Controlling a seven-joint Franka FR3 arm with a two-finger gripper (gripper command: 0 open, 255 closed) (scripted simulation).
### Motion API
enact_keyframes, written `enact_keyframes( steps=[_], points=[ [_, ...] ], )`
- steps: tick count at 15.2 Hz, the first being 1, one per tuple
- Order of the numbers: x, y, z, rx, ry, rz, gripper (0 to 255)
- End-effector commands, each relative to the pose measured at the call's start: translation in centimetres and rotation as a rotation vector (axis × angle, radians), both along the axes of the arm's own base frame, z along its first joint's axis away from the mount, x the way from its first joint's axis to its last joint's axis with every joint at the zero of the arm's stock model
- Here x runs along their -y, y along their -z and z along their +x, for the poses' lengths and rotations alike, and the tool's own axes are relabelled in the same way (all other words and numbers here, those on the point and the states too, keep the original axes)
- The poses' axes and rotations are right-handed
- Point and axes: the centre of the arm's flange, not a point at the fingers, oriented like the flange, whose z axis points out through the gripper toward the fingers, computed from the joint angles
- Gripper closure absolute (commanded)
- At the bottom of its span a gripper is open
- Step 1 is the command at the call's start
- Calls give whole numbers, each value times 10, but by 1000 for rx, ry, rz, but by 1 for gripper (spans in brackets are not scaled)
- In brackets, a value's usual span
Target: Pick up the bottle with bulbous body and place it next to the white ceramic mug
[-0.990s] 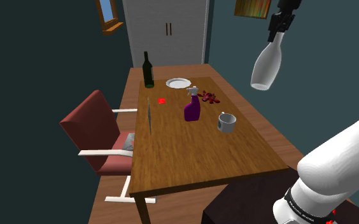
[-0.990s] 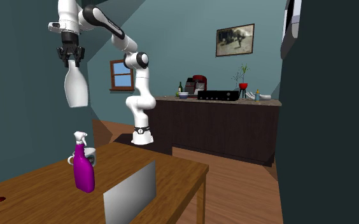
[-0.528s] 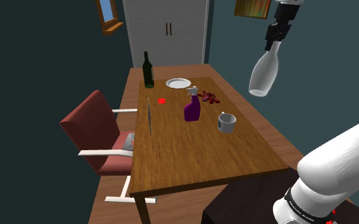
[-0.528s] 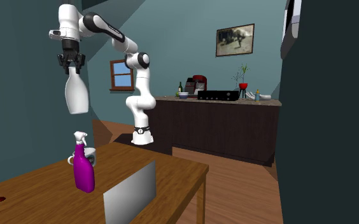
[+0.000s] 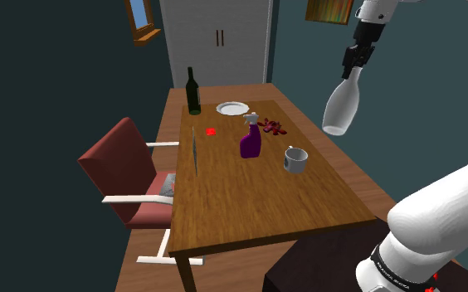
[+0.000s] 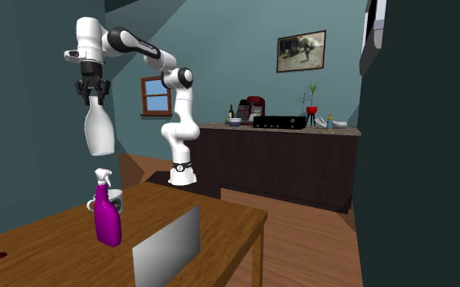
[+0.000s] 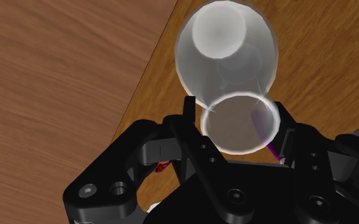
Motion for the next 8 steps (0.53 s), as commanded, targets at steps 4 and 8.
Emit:
enact_keyframes(
  steps=[4,8],
  points=[
    [-1,27,-1,1,0,-1,255],
    [-1,48,-1,1,0,-1,255]
  ],
)
